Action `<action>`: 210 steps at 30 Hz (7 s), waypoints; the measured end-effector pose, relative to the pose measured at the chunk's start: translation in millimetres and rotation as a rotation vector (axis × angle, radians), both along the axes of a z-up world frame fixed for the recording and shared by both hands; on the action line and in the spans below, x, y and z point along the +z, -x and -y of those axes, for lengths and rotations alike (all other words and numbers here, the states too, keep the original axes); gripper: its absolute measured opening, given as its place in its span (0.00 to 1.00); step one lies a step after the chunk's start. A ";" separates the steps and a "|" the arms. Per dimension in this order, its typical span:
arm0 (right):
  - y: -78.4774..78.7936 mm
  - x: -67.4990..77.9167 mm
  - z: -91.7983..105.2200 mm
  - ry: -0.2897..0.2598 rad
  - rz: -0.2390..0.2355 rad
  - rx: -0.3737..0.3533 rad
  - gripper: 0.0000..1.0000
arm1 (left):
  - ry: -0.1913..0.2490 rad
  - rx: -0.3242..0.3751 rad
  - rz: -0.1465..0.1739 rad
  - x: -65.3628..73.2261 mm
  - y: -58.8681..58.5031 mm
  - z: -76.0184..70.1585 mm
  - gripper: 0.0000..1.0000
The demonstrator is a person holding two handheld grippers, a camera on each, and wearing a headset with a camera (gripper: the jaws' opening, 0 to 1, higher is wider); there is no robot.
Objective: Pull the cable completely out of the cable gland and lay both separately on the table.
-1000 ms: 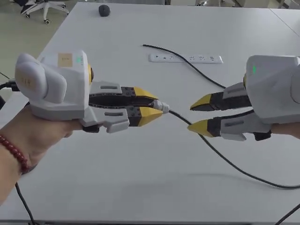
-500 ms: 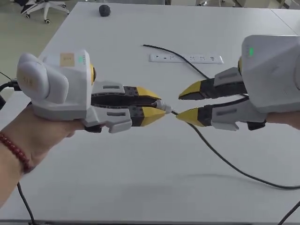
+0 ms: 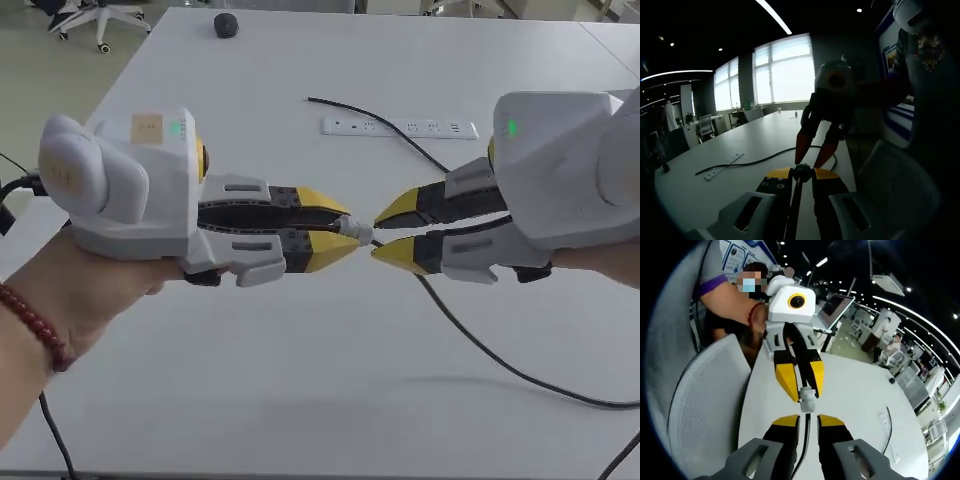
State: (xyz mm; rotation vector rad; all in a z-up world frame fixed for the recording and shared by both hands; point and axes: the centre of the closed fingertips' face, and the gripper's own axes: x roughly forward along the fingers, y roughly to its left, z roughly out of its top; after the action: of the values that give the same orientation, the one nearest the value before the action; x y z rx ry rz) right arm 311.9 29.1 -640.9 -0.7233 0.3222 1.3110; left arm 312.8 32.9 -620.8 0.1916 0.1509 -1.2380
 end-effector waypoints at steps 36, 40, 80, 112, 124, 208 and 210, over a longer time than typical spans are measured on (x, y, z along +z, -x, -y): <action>-15.4 -20.5 31.2 0.088 -0.019 -0.061 0.00 | 0.009 0.030 0.006 4.4 -3.7 -11.8 0.16; -20.2 -25.2 37.0 0.093 -0.029 -0.081 0.00 | 0.007 0.034 0.007 4.3 -4.3 -14.2 0.16; -71.5 -54.5 78.3 0.100 -0.077 -0.261 0.00 | 0.022 0.091 0.014 5.3 -11.0 -33.8 0.16; -194.6 -145.7 96.2 0.196 -0.211 -0.465 0.00 | -0.005 0.063 -0.029 -34.3 -23.5 -17.8 0.17; -201.6 -175.6 96.2 0.240 -0.255 -0.494 0.00 | -0.023 0.083 -0.043 -41.6 -24.2 -23.5 0.17; -2.4 -5.8 103.7 -0.402 -0.086 -0.508 0.99 | -0.054 0.156 -0.035 -54.7 -23.9 -40.9 0.17; 2.1 -8.2 106.8 -0.394 -0.094 -0.518 0.99 | -0.068 0.159 -0.034 -62.6 -30.5 -39.2 0.17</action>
State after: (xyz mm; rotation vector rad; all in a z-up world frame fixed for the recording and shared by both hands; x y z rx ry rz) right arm 309.7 -77.8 -649.0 -0.2200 0.2900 0.8754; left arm 343.3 72.2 -683.4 0.2133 0.2331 -1.0786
